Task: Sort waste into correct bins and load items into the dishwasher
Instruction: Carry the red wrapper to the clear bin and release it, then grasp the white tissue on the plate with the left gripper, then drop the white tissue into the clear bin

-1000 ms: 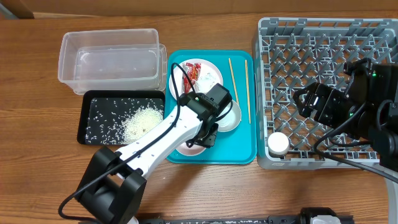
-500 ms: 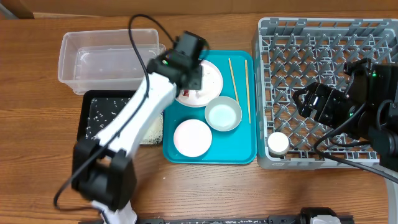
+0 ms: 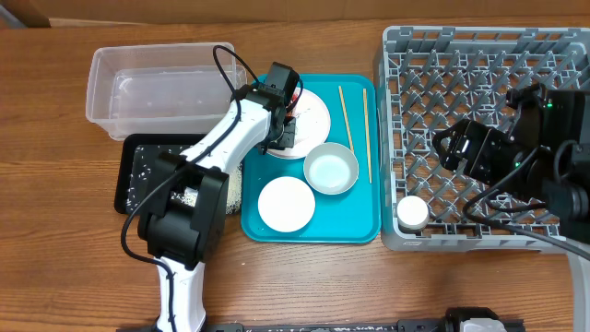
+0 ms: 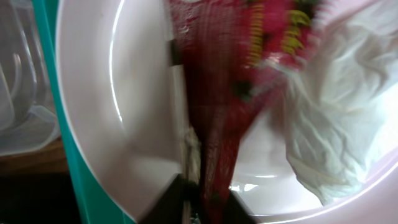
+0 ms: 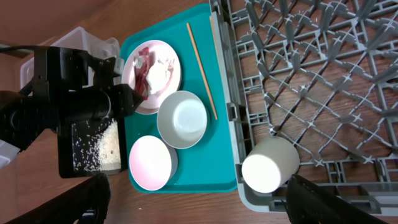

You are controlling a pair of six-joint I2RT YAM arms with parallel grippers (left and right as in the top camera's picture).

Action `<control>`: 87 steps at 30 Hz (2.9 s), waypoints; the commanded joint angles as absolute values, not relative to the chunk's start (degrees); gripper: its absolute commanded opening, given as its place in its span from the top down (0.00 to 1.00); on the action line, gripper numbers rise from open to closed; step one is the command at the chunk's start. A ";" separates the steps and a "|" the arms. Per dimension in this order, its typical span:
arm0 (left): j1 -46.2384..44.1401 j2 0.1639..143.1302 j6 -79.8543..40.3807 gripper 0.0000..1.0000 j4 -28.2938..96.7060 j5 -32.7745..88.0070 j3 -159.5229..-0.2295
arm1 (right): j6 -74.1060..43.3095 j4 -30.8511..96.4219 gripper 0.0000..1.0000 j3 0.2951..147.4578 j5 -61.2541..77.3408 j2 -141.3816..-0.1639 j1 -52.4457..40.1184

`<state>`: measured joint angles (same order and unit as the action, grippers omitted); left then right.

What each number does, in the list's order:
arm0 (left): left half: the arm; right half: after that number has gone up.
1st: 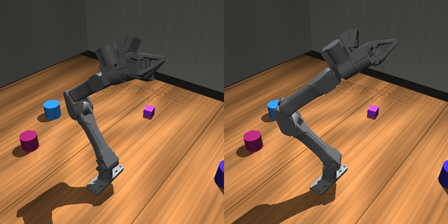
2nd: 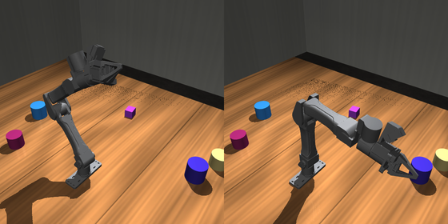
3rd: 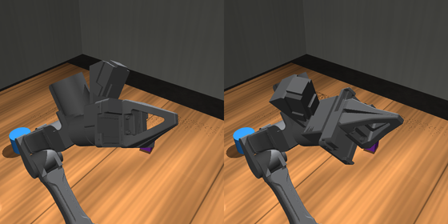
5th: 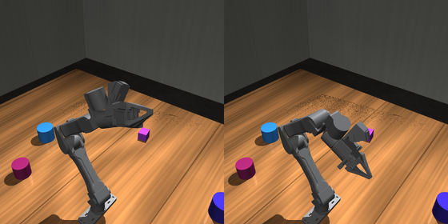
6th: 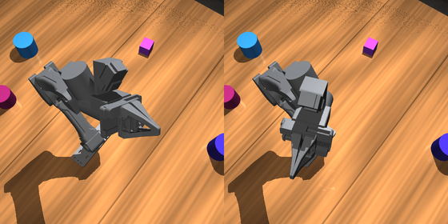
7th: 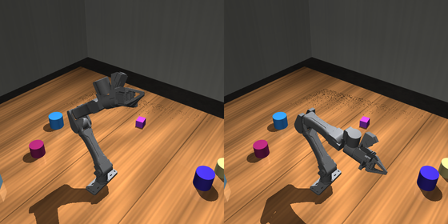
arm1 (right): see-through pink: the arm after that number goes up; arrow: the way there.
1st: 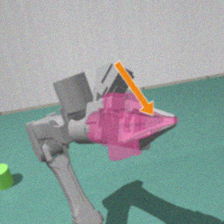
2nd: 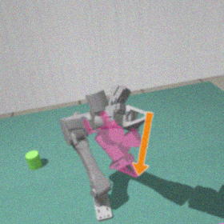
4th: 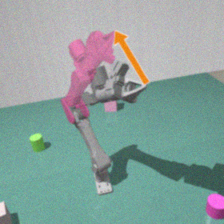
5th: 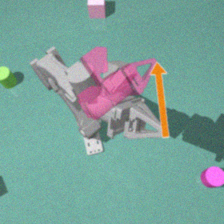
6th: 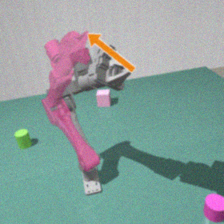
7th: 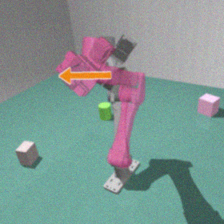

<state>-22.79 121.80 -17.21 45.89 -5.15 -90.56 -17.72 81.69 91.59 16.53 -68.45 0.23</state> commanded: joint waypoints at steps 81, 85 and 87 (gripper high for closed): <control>-15.55 117.49 -11.42 0.96 68.38 -19.05 -122.48 | -16.29 83.74 0.08 92.16 16.60 -68.49 0.01; -9.15 118.76 -13.45 0.95 68.34 -17.98 -121.43 | -16.27 83.96 0.08 92.16 16.60 -68.49 0.01; -6.42 120.18 -13.67 0.60 68.20 -13.61 -121.30 | -16.27 84.16 0.07 92.16 16.60 -68.49 0.01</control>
